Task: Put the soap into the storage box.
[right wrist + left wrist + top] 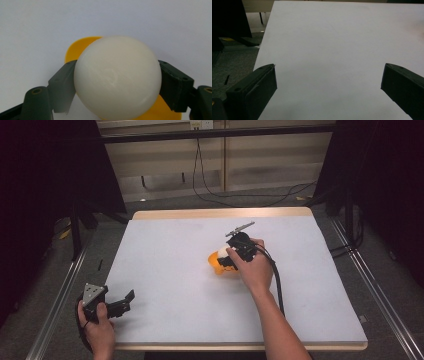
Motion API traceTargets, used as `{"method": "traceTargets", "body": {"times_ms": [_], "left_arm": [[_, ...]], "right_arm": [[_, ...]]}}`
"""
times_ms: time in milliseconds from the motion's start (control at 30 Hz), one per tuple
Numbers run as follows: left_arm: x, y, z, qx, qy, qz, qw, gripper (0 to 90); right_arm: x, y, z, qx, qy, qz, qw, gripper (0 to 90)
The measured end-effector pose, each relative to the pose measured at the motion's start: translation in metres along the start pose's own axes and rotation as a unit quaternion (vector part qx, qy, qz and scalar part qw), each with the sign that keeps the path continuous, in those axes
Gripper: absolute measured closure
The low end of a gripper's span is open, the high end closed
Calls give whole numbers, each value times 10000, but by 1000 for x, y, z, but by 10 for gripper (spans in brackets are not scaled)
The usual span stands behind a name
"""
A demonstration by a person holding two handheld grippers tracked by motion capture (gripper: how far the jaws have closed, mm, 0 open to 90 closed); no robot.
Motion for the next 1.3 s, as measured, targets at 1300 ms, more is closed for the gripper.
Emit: {"method": "traceTargets", "body": {"times_ms": [1300], "left_arm": [[0,0,0,-2,8,4,10000,0]], "right_arm": [[37,41,-10,-141,-59,-577,9982,0]]}}
Point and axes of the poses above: each handheld gripper's, and its own axes: y roughly backward along the jaws, x roughly out of its underside, z roughly to its left, the point moved 9 cm from there along -y, roughly forward along the jaws, and after that the axes turned 3 degrees about -x, right-handed, at the moved point
